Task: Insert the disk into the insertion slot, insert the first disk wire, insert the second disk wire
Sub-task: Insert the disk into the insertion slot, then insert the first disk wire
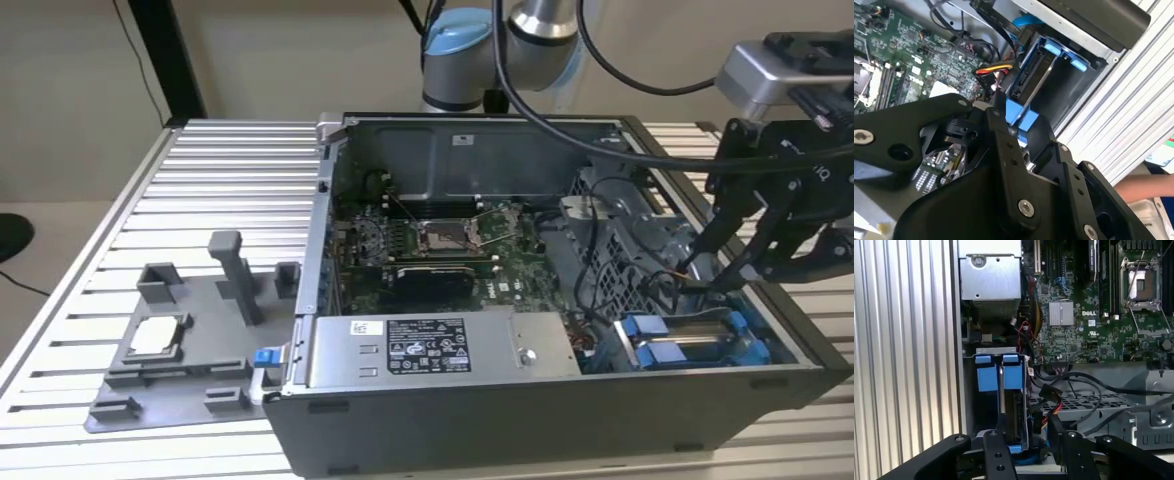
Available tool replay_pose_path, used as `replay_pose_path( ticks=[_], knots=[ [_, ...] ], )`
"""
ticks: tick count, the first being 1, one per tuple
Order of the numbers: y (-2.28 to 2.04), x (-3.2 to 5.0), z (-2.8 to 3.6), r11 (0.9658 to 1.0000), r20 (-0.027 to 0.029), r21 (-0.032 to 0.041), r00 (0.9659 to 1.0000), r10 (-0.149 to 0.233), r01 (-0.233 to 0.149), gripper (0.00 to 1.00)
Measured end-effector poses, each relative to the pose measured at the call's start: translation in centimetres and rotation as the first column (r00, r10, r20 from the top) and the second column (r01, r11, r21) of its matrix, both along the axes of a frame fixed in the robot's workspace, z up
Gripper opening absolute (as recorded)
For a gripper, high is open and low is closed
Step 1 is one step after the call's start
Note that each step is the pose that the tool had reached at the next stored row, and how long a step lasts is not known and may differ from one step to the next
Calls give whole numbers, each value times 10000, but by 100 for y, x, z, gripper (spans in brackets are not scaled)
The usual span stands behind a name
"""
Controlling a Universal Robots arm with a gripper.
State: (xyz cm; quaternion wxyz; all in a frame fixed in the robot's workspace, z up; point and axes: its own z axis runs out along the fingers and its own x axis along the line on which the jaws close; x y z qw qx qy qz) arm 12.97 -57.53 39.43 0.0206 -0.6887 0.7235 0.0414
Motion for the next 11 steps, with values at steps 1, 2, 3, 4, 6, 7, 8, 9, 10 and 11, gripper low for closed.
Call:
replay_pose_path(
  ticks=[1,2,3,4,6,7,8,9,10,11],
  knots=[
    [1,0,-17,10000,2,33,10000,0,0,100],
    [1,0,-35,10000,4,43,10000,1,-1,100],
    [2,0,-51,10000,5,45,10000,0,0,100],
    [4,0,-71,10000,6,57,10000,1,-1,100],
    [8,1,-103,10000,11,74,10000,0,0,100],
    [10,1,-119,10000,16,83,10000,-1,1,100],
    [12,3,-129,10000,25,87,10000,-1,1,100],
    [16,5,-139,10000,48,92,10000,-1,1,100],
    [18,6,-143,10000,99,99,10000,-1,0,100],
    [19,6,-144,9999,179,103,9998,1,-3,100]
  ],
)
